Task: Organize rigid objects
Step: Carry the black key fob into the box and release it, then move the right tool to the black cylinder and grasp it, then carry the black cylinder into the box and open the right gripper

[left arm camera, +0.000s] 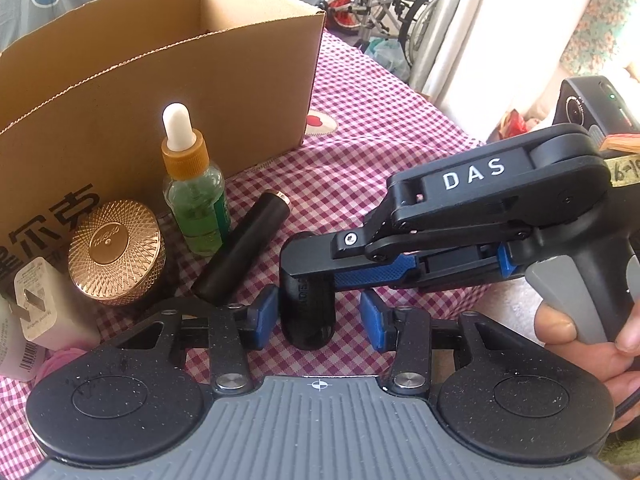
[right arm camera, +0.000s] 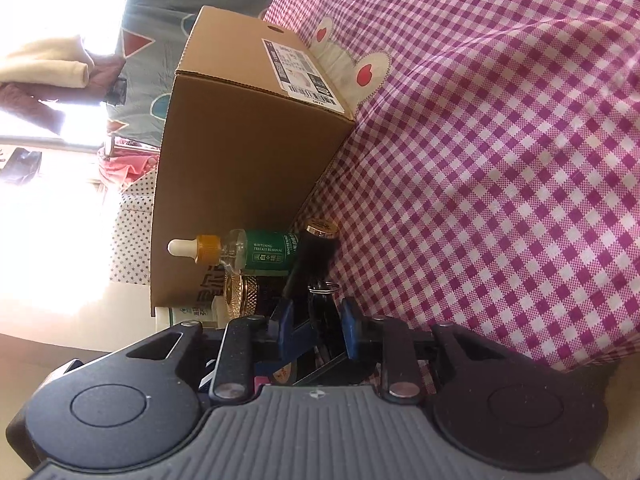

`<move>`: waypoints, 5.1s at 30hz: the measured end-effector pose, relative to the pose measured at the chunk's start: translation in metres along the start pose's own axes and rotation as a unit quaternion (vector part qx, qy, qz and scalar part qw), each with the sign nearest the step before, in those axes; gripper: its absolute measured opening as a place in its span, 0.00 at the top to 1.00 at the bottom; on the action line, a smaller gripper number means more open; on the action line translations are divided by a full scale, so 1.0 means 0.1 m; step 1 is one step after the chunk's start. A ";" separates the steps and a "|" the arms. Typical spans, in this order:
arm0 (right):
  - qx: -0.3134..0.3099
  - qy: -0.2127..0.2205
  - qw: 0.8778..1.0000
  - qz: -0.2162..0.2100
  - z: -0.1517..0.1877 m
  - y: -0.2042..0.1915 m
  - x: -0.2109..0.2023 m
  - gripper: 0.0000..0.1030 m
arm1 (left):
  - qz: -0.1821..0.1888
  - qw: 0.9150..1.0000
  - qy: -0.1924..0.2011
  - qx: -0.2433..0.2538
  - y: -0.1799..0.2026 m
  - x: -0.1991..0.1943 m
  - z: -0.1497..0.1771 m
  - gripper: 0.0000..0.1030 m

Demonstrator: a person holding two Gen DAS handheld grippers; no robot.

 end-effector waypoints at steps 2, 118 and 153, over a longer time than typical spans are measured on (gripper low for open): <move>-0.007 0.002 1.000 0.005 0.02 -0.01 0.04 0.82 | 0.000 1.000 0.001 0.001 0.00 0.00 0.00 0.58; 0.010 0.029 0.999 0.007 -0.32 0.20 -0.04 0.73 | 0.009 0.999 -0.026 -0.034 -0.06 0.14 -0.19 0.60; -0.273 0.107 0.956 -0.004 -0.55 -2.03 -0.42 0.77 | -0.005 0.981 0.193 -0.035 -0.34 -1.57 -0.88 0.60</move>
Point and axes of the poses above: each gripper's, at about its wrist camera, not at the fingertips, and x roughly the way its jaws point, y to its right, z to its underside, the point moved 8 cm from there along x, roughly the way its jaws point, and after that the axes turned 7 degrees about -x, right-handed, at the moved point
